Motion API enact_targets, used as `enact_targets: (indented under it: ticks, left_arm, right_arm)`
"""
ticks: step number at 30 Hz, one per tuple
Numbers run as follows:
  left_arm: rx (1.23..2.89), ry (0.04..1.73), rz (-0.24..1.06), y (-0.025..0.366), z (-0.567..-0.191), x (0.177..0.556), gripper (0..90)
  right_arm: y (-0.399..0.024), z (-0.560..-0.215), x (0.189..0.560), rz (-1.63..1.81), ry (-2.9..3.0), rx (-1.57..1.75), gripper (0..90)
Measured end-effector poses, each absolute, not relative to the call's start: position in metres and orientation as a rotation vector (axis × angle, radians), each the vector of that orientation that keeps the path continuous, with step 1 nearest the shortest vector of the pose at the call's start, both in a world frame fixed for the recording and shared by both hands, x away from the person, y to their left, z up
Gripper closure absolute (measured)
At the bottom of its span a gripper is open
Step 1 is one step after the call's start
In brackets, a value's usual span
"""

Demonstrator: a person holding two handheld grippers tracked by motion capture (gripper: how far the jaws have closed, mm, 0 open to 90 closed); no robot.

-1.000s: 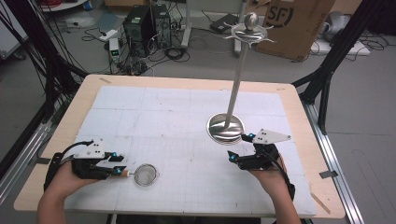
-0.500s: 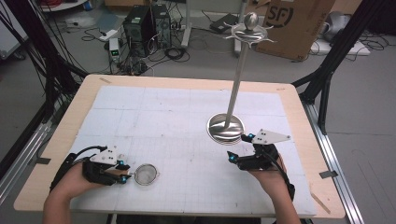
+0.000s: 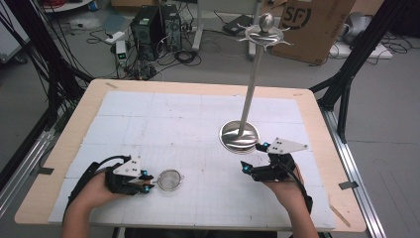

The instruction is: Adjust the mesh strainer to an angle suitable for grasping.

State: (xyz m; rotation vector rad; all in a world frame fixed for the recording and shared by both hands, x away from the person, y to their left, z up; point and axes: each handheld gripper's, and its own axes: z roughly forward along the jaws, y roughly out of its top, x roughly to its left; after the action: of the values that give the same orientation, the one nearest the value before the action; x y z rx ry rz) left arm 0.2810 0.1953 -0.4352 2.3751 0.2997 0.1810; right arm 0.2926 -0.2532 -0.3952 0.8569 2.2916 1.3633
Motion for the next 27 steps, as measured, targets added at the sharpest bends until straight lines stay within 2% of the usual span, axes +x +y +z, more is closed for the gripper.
enact_targets:
  ticks: [10, 19, 26, 27]
  left_arm:
    - [2.369, 0.300, 0.202, 0.161, -0.436, 0.289, 68.7]
    - [2.372, 0.231, 0.239, 0.129, -0.436, 0.289, 68.7]
    - [2.365, 0.235, 0.227, 0.123, -0.436, 0.289, 68.0]
    - [2.362, 0.249, 0.231, 0.123, -0.436, 0.289, 61.3]
  right_arm:
    - [-0.261, -0.399, 0.287, 1.348, 2.294, 0.875, 16.3]
    - [-0.271, -0.400, 0.280, 1.340, 2.269, 0.907, 16.3]
    - [-0.272, -0.400, 0.280, 1.336, 2.271, 0.909, 16.3]
    - [-0.271, -0.401, 0.281, 1.335, 2.277, 0.909, 16.3]
